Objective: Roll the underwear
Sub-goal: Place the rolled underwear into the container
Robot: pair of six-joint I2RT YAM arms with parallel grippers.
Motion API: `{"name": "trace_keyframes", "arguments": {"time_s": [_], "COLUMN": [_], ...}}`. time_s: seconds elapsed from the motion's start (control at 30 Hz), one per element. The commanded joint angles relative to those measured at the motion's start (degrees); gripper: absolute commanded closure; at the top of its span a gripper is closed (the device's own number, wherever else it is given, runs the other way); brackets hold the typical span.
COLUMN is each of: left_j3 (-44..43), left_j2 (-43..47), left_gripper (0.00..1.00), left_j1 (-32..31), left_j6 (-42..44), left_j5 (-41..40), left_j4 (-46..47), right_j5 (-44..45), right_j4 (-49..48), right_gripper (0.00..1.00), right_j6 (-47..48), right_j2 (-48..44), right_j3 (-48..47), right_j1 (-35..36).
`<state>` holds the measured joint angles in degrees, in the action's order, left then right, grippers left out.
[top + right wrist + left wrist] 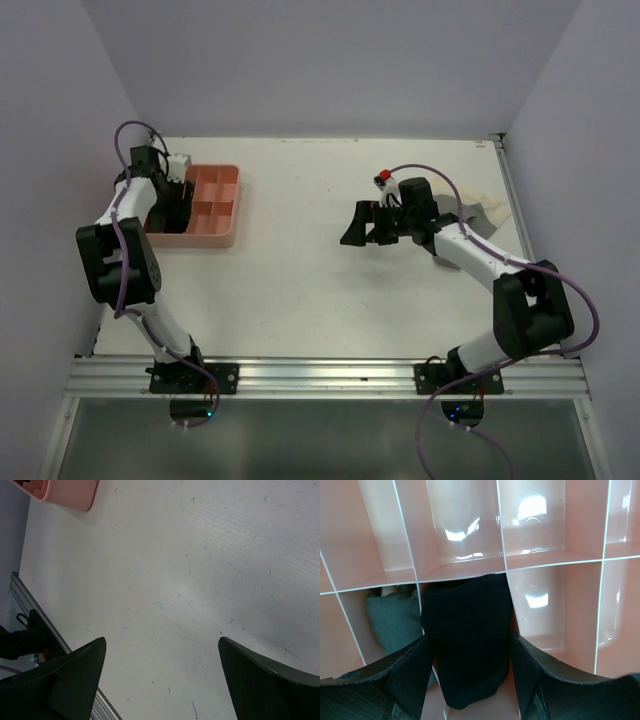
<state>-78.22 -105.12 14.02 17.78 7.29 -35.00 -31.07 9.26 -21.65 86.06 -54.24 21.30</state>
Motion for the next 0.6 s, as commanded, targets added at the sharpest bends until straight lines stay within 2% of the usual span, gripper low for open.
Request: {"name": "trace_keyframes", "arguments": {"time_s": [0.0, 0.23, 0.4, 0.5, 0.57], "left_j3": [-3.0, -4.2, -2.9, -1.2, 0.1], "left_j2": [0.4, -0.1, -1.7, -2.3, -2.6], "left_gripper": [0.32, 0.31, 0.31, 0.42, 0.55], "left_j1": [-0.7, -0.7, -0.7, -0.6, -0.6], "left_j6": [-0.3, -0.1, 1.0, 1.4, 1.5], "left_j5": [0.7, -0.4, 1.7, 2.7, 3.3], "left_j4": [-1.1, -2.2, -2.5, -1.5, -0.9], "right_j5": [-1.2, -1.0, -0.9, -0.7, -0.9], "right_j4": [-2.2, -1.6, -1.3, -1.2, -1.3], "right_gripper": [0.01, 0.01, 0.01, 0.01, 0.01], "right_j6": [-0.3, -0.1, 0.2, 0.4, 0.3], "right_j2": [-1.0, -1.3, -1.6, -1.8, -1.8], "right_j3": [0.0, -0.3, -0.1, 0.3, 0.4], "right_j1": [-0.3, -0.3, -0.3, -0.3, -0.3]}}
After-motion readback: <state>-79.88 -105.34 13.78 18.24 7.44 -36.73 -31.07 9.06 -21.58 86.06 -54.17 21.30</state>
